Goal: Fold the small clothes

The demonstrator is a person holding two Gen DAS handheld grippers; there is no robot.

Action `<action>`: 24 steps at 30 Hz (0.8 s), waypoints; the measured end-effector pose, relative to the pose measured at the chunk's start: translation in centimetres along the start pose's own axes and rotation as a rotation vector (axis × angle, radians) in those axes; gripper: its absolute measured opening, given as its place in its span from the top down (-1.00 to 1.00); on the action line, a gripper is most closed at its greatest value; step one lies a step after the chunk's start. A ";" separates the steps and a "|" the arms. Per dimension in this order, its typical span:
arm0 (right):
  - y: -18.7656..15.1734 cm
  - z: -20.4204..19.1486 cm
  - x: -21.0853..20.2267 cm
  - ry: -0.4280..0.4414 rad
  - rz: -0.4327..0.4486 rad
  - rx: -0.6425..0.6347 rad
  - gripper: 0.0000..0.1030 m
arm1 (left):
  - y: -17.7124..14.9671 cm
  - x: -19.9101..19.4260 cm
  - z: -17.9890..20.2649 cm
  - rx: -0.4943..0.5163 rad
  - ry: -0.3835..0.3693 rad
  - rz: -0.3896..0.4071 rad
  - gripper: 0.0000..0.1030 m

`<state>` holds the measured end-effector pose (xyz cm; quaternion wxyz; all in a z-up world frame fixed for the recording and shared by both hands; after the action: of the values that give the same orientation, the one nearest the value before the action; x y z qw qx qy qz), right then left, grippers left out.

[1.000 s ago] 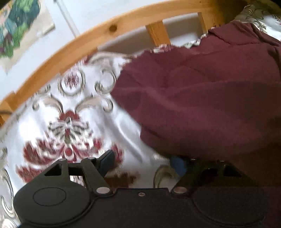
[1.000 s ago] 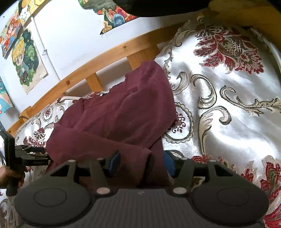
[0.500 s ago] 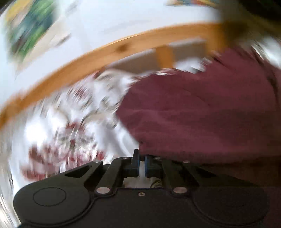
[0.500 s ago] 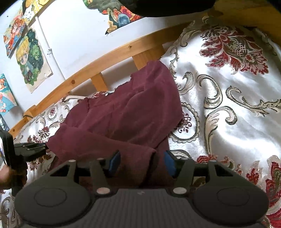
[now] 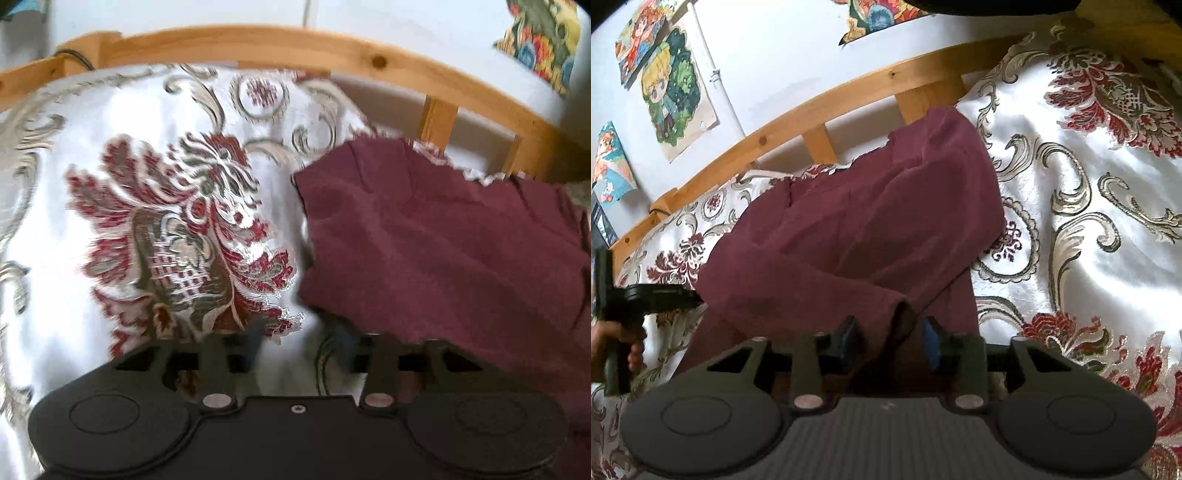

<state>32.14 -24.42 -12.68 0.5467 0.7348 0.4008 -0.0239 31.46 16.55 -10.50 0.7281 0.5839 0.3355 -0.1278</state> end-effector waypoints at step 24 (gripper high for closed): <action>0.4 0.4 -0.7 -0.037 0.033 0.006 -0.65 | 5.6 4.6 0.4 0.222 0.297 0.109 -0.66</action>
<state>32.07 -25.15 -12.23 0.5523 0.7423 0.3782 -0.0297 38.24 18.70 -9.08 0.6075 0.6906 0.3908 -0.0369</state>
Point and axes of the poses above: each gripper's, at about its wrist camera, not at the fingertips, and x roughly the way its jaws point, z to its right, y to its top, the point moved 10 cm from there along x, roughly the way its jaws point, and after that the axes turned 2 degrees about y, right-handed, at the moved point
